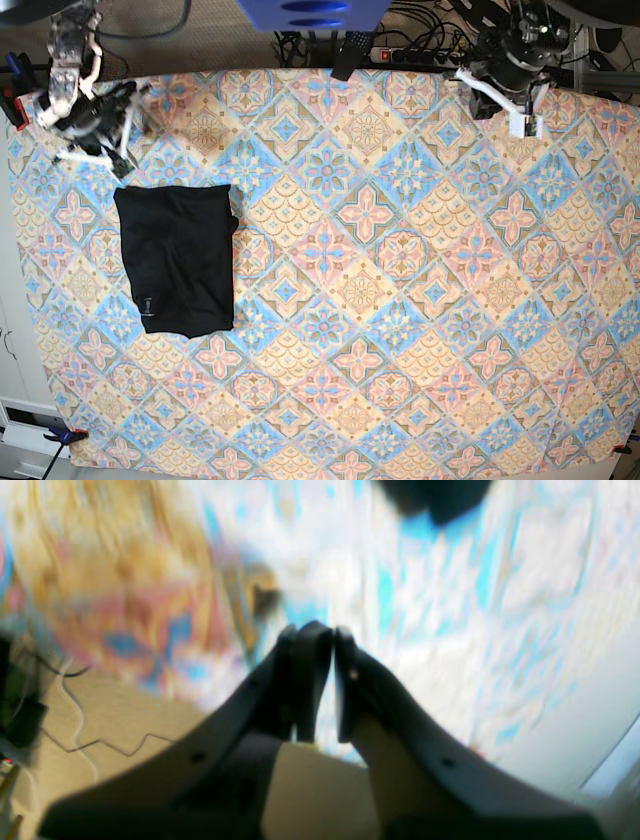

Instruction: Fold the T-shirt properly

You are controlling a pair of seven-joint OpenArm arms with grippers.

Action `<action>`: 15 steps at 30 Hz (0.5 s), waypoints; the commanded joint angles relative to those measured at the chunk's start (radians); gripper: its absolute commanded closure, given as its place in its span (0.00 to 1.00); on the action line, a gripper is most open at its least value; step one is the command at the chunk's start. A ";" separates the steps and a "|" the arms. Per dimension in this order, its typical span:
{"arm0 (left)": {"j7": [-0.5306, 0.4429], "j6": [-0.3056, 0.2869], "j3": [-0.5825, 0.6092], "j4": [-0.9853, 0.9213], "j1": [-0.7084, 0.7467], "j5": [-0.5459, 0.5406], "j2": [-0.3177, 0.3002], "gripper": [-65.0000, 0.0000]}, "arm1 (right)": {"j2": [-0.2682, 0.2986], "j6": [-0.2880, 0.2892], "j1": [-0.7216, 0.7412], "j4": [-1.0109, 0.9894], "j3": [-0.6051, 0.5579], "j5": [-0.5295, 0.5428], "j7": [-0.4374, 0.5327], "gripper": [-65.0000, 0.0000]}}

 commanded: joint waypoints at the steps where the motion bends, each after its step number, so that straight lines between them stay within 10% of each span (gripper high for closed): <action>1: -0.011 -0.005 -0.016 0.019 0.034 -0.012 -0.002 0.99 | 0.013 -0.003 -0.031 0.019 0.034 -0.001 0.007 0.95; 15: -0.016 -0.006 -0.068 0.026 0.281 -0.001 0.001 1.00 | -0.074 -0.003 -0.310 -0.013 0.290 -0.001 0.016 0.97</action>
